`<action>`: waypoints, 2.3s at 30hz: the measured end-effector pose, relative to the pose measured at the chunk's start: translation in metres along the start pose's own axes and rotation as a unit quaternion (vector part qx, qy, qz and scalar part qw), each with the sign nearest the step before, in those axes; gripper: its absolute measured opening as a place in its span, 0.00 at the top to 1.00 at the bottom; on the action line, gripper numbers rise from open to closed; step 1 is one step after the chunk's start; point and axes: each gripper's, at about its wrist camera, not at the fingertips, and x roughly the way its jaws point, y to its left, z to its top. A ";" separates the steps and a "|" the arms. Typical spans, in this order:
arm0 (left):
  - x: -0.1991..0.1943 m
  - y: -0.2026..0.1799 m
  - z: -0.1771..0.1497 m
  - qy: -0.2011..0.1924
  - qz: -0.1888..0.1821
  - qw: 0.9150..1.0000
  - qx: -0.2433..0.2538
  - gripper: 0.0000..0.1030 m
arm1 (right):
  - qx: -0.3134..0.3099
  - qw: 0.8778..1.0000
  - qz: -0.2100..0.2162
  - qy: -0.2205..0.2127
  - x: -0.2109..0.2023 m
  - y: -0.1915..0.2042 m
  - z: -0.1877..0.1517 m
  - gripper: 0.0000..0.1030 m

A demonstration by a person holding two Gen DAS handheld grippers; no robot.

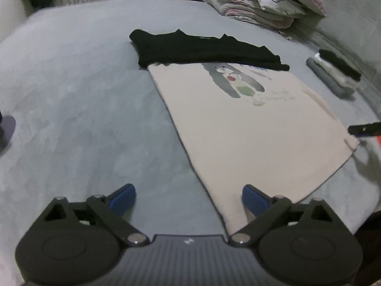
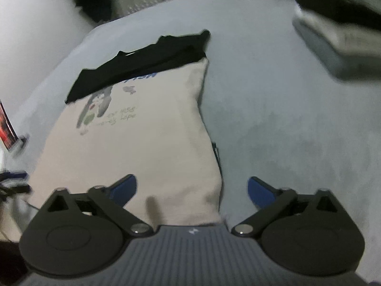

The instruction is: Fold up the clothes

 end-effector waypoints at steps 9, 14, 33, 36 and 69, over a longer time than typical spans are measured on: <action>0.001 0.008 -0.002 0.019 -0.080 0.995 -0.055 0.36 | 0.027 0.998 0.046 0.036 -0.005 -0.016 0.003 0.31; 0.002 0.003 -0.005 0.033 -0.115 0.991 -0.061 0.43 | 0.044 0.997 0.061 0.037 -0.010 -0.026 0.001 0.36; -0.013 0.015 -0.011 0.028 -0.144 0.982 -0.118 0.93 | 0.038 0.997 0.056 0.031 -0.014 -0.027 -0.001 0.88; 0.001 0.008 -0.016 0.057 -0.121 0.986 -0.101 0.93 | 0.024 0.998 0.044 0.041 -0.012 -0.025 -0.003 0.89; 0.074 0.059 0.071 -0.042 -0.096 0.948 -0.301 0.73 | 0.342 0.922 0.177 -0.031 0.093 -0.089 0.076 0.83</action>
